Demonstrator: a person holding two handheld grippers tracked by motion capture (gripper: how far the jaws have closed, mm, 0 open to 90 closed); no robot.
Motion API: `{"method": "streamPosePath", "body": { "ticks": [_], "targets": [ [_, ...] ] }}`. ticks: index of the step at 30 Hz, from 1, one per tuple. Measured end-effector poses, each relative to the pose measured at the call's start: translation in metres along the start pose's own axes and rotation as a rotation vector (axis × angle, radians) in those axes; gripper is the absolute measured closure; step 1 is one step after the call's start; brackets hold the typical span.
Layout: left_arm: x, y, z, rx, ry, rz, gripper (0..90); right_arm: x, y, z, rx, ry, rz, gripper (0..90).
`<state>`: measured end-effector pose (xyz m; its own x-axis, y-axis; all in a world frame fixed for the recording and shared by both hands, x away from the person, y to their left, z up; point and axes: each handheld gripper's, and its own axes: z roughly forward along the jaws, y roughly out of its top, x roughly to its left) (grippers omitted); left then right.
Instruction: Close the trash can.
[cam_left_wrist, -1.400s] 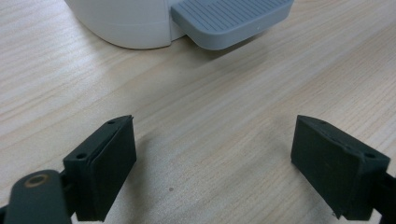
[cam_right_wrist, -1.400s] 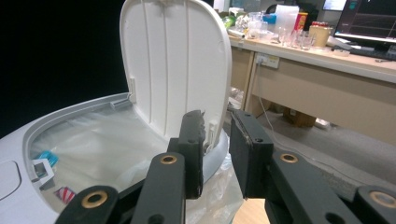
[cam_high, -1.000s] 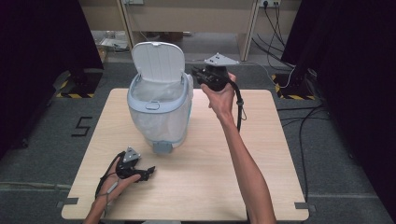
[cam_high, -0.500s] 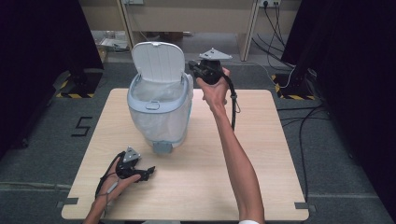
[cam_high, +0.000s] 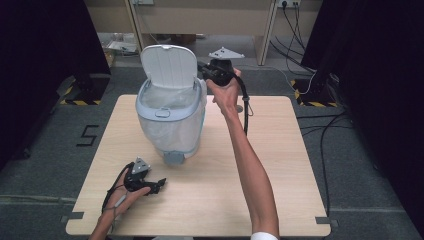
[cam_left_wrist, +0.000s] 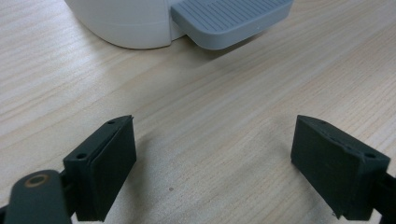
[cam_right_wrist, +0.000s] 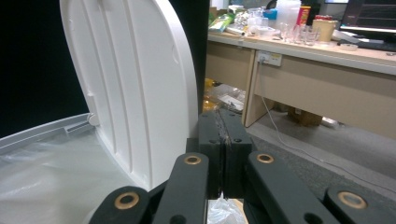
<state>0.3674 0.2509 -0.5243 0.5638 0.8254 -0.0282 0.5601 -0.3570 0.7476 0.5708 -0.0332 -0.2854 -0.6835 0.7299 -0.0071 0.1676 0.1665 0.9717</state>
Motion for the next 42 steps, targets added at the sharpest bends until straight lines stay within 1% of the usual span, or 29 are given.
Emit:
{"method": "streamPosePath", "body": {
  "ticks": [1, 5, 8, 11, 14, 17, 21, 23, 24, 25, 26, 27, 30, 34, 37, 39, 41, 42],
  "targets": [
    [0.000, 0.000, 0.000, 0.000, 0.000, 0.000, 13.1, -0.001, 0.001, -0.001, -0.001, 0.009, -0.005, 88.8],
    [0.000, 0.000, 0.000, 0.002, 0.000, -0.001, 13.0, -0.003, 0.001, -0.003, -0.009, 0.040, 0.008, 88.8],
    [0.000, 0.000, 0.000, 0.001, 0.001, 0.001, 13.0, -0.001, 0.002, -0.004, -0.010, 0.047, -0.017, 89.3],
    [0.000, 0.000, 0.000, 0.001, 0.001, 0.000, 13.0, 0.001, 0.003, -0.007, -0.012, 0.066, -0.031, 89.4],
    [0.000, 0.000, 0.000, 0.001, 0.001, 0.000, 13.0, 0.002, 0.005, -0.011, -0.023, 0.086, -0.030, 89.5],
    [0.000, 0.000, 0.000, 0.003, 0.000, 0.003, 13.0, 0.008, 0.006, -0.016, -0.019, 0.094, -0.053, 89.5],
    [0.000, 0.000, 0.000, 0.002, 0.001, 0.001, 12.9, 0.012, 0.004, -0.021, -0.020, 0.125, -0.064, 89.4],
    [0.000, 0.000, 0.000, 0.001, 0.000, 0.000, 12.9, 0.013, 0.002, -0.024, -0.036, 0.155, -0.044, 89.3],
    [0.000, 0.000, 0.000, -0.001, 0.001, -0.001, 12.9, 0.016, 0.001, -0.024, -0.043, 0.182, -0.029, 89.2],
    [0.000, 0.000, 0.000, 0.001, 0.001, -0.002, 13.0, 0.020, 0.001, -0.023, -0.032, 0.190, -0.049, 89.1],
    [0.000, 0.000, 0.000, 0.001, 0.002, -0.002, 12.9, 0.025, 0.001, -0.022, -0.013, 0.185, -0.089, 88.8],
    [0.000, 0.000, 0.000, 0.001, 0.002, -0.002, 12.9, 0.031, 0.001, -0.022, -0.002, 0.192, -0.105, 88.4],
    [0.000, 0.000, 0.000, 0.000, 0.003, -0.001, 12.9, 0.047, -0.003, -0.022, 0.011, 0.215, -0.113, 88.2],
    [0.000, 0.000, 0.000, 0.002, 0.002, 0.000, 12.9, 0.060, -0.007, -0.025, 0.014, 0.233, -0.118, 87.7],
    [0.000, 0.000, 0.000, 0.000, 0.003, 0.000, 12.9, 0.070, -0.008, -0.025, 0.018, 0.259, -0.127, 87.3],
    [0.000, 0.000, 0.000, 0.001, 0.002, 0.000, 12.9, 0.077, -0.010, -0.026, 0.022, 0.272, -0.138, 87.1],
    [0.000, 0.000, 0.000, 0.001, 0.003, -0.001, 12.9, 0.084, -0.012, -0.025, 0.037, 0.278, -0.149, 86.9],
    [0.000, 0.000, 0.000, 0.001, 0.002, -0.001, 12.9, 0.087, -0.013, -0.025, 0.044, 0.274, -0.163, 86.7]
  ]
}}
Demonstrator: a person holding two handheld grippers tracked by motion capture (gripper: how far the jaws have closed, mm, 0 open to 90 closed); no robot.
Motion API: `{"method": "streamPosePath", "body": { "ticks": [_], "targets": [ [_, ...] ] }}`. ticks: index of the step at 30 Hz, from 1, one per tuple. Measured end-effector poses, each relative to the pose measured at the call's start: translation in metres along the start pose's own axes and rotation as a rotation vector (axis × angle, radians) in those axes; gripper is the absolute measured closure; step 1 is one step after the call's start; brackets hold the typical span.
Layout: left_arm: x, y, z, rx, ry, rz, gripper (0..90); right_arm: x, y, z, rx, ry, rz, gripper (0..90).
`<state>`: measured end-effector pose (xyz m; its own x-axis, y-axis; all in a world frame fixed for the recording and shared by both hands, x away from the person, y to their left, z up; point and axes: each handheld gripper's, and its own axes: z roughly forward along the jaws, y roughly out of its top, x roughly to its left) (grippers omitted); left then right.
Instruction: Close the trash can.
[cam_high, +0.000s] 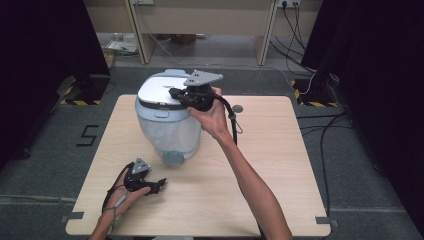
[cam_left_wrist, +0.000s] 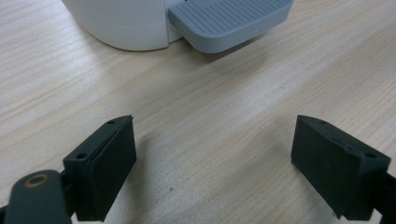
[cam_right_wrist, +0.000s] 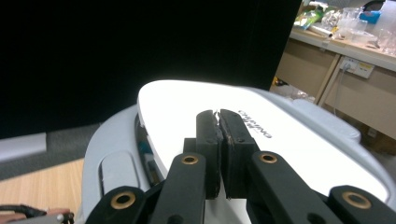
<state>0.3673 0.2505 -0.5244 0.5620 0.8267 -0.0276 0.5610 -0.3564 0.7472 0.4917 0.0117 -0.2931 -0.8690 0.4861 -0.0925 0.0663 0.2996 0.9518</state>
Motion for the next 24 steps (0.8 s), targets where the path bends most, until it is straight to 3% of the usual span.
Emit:
{"method": "streamPosePath", "body": {
  "ticks": [6, 14, 18, 19, 24],
  "targets": [
    [0.000, 0.000, 0.000, 0.000, 0.000, 0.000, 12.9, 0.011, -0.007, 0.008, 0.049, 0.001, -0.027, 85.8],
    [0.000, 0.000, 0.000, 0.000, 0.000, 0.000, 12.9, 0.021, -0.006, 0.014, 0.048, -0.007, -0.054, 87.4],
    [0.000, 0.000, 0.000, 0.000, 0.001, 0.001, 12.9, 0.024, -0.008, 0.016, 0.036, 0.010, -0.022, 88.6],
    [0.000, 0.000, 0.000, 0.001, 0.001, 0.001, 12.9, 0.025, -0.009, 0.017, 0.071, 0.008, -0.028, 88.9],
    [0.000, 0.000, 0.000, 0.001, 0.001, 0.000, 12.9, 0.026, -0.007, 0.017, 0.070, 0.009, -0.017, 87.7]
  ]
}}
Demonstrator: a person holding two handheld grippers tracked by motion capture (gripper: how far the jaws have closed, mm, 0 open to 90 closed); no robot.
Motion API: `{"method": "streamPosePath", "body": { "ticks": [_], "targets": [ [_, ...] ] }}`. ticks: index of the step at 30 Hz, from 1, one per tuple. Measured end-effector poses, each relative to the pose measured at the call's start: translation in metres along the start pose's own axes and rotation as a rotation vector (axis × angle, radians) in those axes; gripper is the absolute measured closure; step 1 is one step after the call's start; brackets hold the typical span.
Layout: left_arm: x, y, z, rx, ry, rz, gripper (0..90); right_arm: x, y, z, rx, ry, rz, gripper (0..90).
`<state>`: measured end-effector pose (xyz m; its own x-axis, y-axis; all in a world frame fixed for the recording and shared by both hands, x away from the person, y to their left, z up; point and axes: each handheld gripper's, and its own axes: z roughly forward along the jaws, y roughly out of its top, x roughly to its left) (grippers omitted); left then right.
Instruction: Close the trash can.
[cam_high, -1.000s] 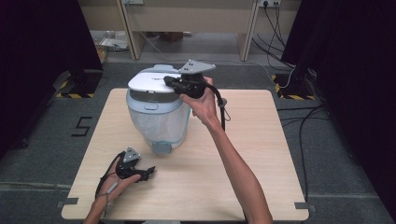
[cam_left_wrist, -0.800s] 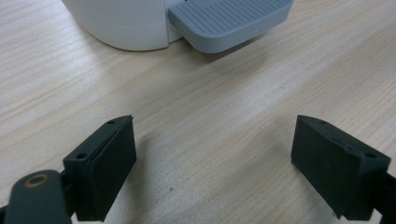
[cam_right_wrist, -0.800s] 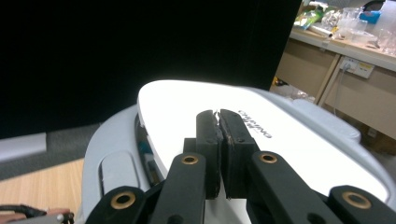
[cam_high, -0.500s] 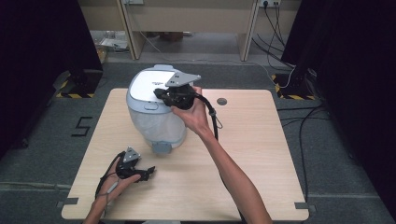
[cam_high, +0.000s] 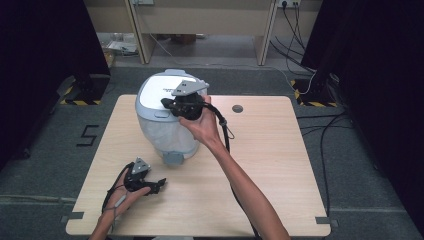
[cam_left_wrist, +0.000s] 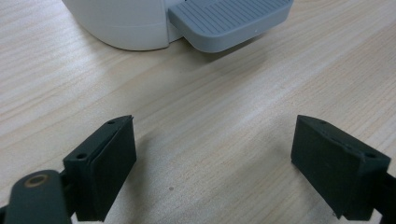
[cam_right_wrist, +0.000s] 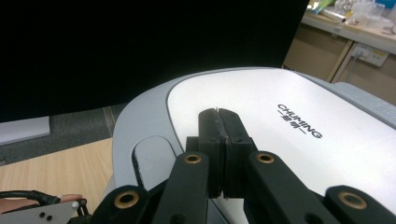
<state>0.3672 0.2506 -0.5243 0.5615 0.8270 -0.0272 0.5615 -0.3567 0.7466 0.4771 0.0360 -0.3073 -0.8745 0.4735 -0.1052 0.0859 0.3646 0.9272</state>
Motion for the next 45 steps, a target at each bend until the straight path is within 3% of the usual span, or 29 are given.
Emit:
{"method": "streamPosePath", "body": {
  "ticks": [3, 7, 13, 22, 27, 35, 45],
  "targets": [
    [0.000, 0.000, 0.000, -0.001, 0.000, 0.001, 13.0, 0.000, 0.002, -0.002, 0.012, -0.002, 0.007, 76.3],
    [0.000, 0.000, 0.000, 0.000, 0.000, 0.001, 13.0, -0.003, -0.005, -0.014, -0.022, -0.015, 0.050, 67.7],
    [0.000, 0.000, 0.000, 0.000, 0.001, 0.002, 12.8, -0.009, -0.016, -0.041, -0.067, -0.065, 0.092, 55.7],
    [0.000, 0.000, 0.000, -0.002, 0.002, 0.002, 12.8, -0.015, -0.037, -0.080, -0.071, -0.143, 0.127, 38.7],
    [0.000, 0.000, 0.000, -0.002, 0.002, 0.002, 12.8, -0.017, -0.057, -0.100, -0.053, -0.201, 0.132, 34.1],
    [0.000, 0.000, 0.000, -0.002, 0.002, 0.002, 12.8, -0.025, -0.099, -0.130, -0.005, -0.278, 0.190, 30.4],
    [0.000, 0.000, 0.000, -0.002, 0.002, 0.000, 12.8, -0.031, -0.145, -0.150, 0.038, -0.335, 0.267, 26.0]
  ]
}}
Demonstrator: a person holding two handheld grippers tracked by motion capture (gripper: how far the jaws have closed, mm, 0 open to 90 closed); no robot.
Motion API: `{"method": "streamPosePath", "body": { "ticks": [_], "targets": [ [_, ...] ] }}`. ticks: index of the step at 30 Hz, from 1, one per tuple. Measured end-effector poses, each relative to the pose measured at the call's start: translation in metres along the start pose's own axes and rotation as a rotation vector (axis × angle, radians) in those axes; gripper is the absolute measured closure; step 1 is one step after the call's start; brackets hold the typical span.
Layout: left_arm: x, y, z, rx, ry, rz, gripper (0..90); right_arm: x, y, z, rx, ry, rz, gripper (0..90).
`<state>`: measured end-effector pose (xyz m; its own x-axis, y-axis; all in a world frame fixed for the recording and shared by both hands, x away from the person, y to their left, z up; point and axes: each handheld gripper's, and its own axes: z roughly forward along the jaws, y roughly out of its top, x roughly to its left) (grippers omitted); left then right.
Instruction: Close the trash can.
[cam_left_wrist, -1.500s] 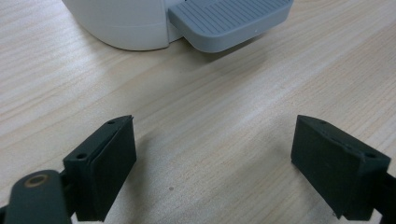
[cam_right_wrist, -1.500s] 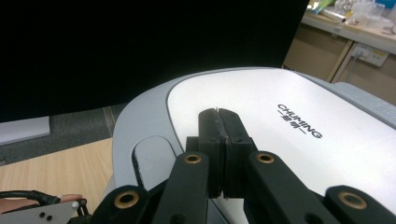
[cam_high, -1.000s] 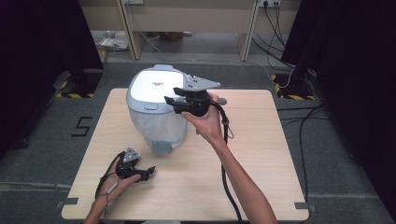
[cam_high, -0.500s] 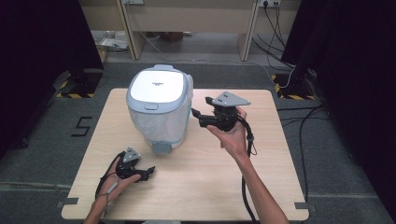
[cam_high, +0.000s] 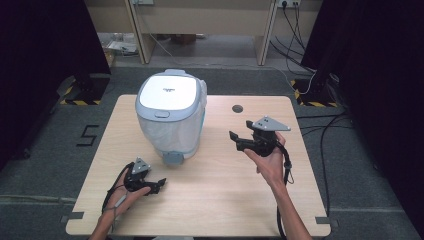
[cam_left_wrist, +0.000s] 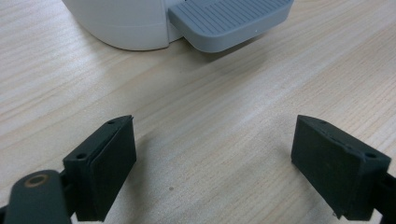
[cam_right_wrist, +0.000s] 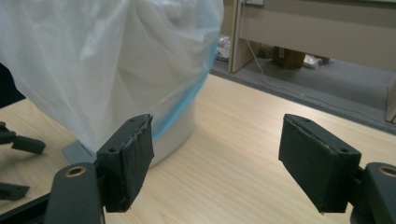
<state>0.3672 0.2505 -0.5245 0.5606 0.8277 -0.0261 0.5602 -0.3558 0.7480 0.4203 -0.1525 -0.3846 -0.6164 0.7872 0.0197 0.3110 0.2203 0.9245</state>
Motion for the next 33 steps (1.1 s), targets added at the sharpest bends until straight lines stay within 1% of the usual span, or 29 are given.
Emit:
{"method": "streamPosePath", "body": {
  "ticks": [7, 10, 12, 15, 18, 21, 26, 28, 30, 33],
  "targets": [
    [0.000, 0.000, 0.000, 0.000, 0.001, 0.002, 12.8, -0.003, -0.023, -0.006, 0.039, -0.031, -0.009, 24.6],
    [0.000, 0.000, 0.000, 0.000, 0.000, 0.000, 12.8, -0.003, -0.033, -0.008, 0.059, -0.035, -0.014, 24.6],
    [0.000, 0.000, 0.000, 0.000, 0.001, 0.002, 12.8, -0.003, -0.042, -0.010, 0.077, -0.050, -0.019, 24.5],
    [0.000, 0.000, 0.000, 0.000, 0.001, 0.002, 12.8, -0.002, -0.054, -0.013, 0.097, -0.060, -0.013, 23.4],
    [0.000, 0.000, 0.000, 0.000, 0.001, 0.002, 12.8, 0.000, -0.065, -0.014, 0.119, -0.063, -0.007, 23.0],
    [0.000, 0.000, 0.000, 0.000, 0.000, 0.000, 12.8, 0.002, -0.077, -0.015, 0.126, -0.057, 0.001, 22.9],
    [0.000, 0.000, 0.000, 0.000, 0.000, 0.000, 12.8, 0.004, -0.092, -0.017, 0.147, -0.075, 0.008, 22.4],
    [0.000, 0.000, 0.000, 0.000, 0.000, 0.000, 12.8, 0.006, -0.098, -0.017, 0.157, -0.074, 0.011, 22.2],
    [0.000, 0.000, 0.000, 0.000, 0.000, 0.000, 12.8, 0.008, -0.103, -0.016, 0.177, -0.067, 0.008, 22.2],
    [0.000, 0.000, 0.000, 0.000, 0.000, 0.000, 12.8, 0.011, -0.110, -0.015, 0.193, -0.062, 0.017, 22.3]
  ]
}}
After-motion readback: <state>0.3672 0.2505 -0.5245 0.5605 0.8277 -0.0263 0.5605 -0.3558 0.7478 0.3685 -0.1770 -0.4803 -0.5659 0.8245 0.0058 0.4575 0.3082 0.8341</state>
